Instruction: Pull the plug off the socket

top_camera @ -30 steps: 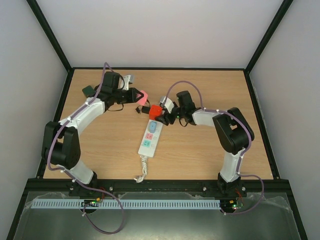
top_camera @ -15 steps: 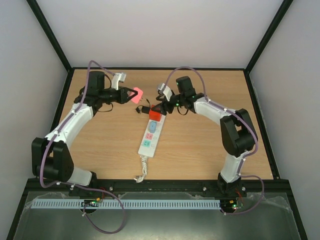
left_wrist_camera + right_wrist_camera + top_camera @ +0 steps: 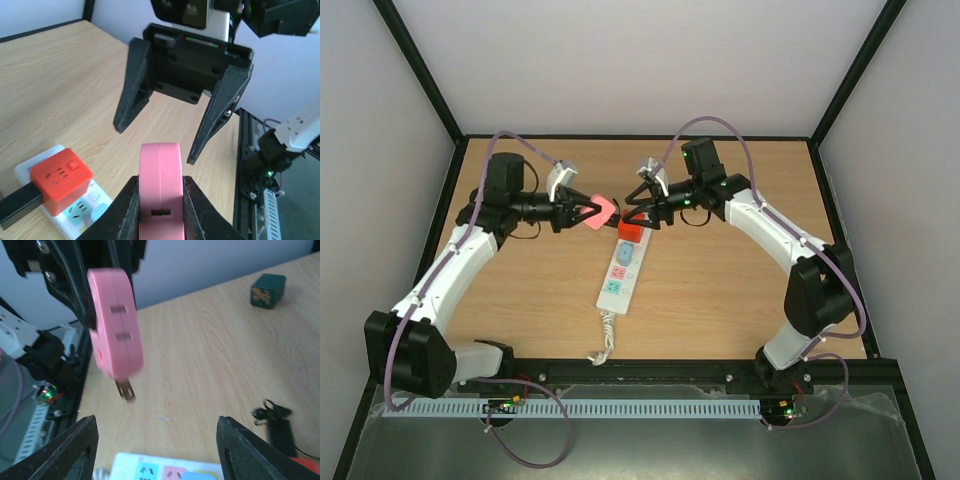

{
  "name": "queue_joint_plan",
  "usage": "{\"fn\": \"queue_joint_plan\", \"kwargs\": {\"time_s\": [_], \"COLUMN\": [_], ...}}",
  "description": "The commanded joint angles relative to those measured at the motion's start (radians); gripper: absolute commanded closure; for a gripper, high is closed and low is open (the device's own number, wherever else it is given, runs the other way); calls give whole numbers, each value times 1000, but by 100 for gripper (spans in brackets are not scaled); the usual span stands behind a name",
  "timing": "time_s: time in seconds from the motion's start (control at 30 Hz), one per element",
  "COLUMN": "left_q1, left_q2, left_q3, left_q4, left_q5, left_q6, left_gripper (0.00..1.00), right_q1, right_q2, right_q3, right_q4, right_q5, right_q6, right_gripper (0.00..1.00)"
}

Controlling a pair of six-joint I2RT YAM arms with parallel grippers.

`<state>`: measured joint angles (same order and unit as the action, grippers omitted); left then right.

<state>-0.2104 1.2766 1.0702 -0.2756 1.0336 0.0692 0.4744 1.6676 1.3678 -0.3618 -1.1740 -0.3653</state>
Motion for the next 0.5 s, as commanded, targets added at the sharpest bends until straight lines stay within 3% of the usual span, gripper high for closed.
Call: {"fn": "queue_joint_plan", "kwargs": {"time_s": [0.0, 0.13, 0.47], "left_q1": [-47, -79, -83], "left_q2": [-21, -31, -46], "left_q3": [-1, 5, 0], "left_q4": [-47, -57, -72], "left_q5": [60, 47, 74], "left_q6": [79, 83, 102], "left_gripper": [97, 97, 97], "right_q1": [42, 71, 98], "right_q2": [-58, -82, -131], "right_q3": [11, 6, -26], "right_q4": [18, 20, 25], "right_q5": [-40, -49, -54], "right_q6": [86, 89, 87], "right_gripper": [37, 40, 72]}}
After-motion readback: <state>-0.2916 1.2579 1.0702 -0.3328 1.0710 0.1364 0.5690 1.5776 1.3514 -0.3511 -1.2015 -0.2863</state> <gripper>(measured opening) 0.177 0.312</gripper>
